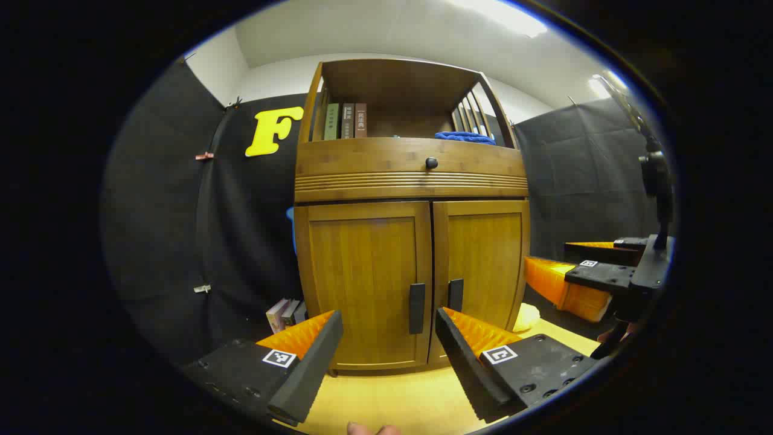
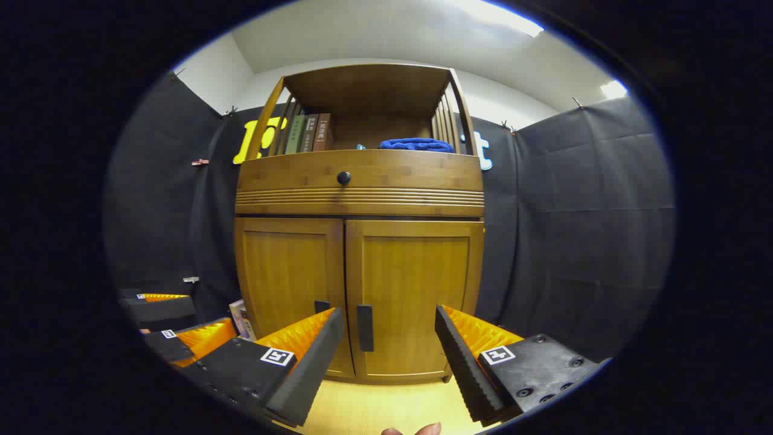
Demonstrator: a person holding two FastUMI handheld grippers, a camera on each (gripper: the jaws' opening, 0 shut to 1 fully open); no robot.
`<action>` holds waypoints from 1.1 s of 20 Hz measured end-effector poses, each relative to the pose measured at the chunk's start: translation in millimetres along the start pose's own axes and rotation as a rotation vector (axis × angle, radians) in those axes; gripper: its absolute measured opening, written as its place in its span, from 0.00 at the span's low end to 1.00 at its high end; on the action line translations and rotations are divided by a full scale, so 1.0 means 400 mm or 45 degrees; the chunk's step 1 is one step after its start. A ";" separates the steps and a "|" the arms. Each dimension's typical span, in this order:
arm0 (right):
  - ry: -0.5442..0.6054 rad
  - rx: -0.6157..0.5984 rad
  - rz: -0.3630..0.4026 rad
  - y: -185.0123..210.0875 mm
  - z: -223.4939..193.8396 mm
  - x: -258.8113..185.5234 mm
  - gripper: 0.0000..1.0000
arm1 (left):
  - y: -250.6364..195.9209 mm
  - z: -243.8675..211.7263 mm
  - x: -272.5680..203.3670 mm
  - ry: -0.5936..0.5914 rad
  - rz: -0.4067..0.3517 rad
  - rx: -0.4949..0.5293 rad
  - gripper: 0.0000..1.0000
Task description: Open the right door of the double-door shoe cabinet with the right hand, and open the left door with the left hand.
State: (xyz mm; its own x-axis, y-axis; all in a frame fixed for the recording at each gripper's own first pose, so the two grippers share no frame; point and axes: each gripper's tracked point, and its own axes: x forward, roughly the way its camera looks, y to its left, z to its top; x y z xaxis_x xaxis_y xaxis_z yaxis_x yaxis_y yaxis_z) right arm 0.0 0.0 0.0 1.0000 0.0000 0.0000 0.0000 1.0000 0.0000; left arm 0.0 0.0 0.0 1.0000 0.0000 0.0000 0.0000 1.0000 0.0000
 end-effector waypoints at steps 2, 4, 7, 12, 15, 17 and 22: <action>0.022 0.002 -0.016 -0.004 -0.019 -0.001 0.97 | 0.018 0.004 0.006 -0.013 0.006 0.007 0.96; 0.007 0.013 -0.059 -0.025 -0.024 0.005 1.00 | 0.035 0.009 0.017 -0.027 0.004 0.025 0.96; 0.007 0.053 -0.078 -0.023 -0.027 0.011 0.98 | 0.042 -0.004 0.036 -0.016 -0.015 0.002 0.96; 0.025 0.081 -0.077 -0.022 -0.035 0.018 0.98 | 0.064 -0.042 0.082 0.030 0.014 -0.058 0.96; 0.035 0.090 -0.063 -0.014 -0.046 0.022 0.98 | 0.064 -0.050 0.093 0.034 0.033 -0.078 0.98; 0.023 0.078 -0.054 -0.018 -0.050 0.026 0.94 | 0.060 -0.050 0.098 0.034 0.049 -0.052 0.97; 0.045 0.070 -0.014 -0.012 -0.060 0.034 0.94 | 0.058 -0.040 0.109 0.023 0.089 -0.044 0.97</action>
State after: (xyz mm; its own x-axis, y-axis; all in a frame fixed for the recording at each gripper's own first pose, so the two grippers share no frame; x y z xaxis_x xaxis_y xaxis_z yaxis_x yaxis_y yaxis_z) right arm 13.5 -4.7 -24.2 0.9993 -0.0096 -0.0353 0.0116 0.9984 0.0551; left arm 43.8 23.3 -15.8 0.9974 0.0693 -0.0194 -0.0699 0.9970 -0.0339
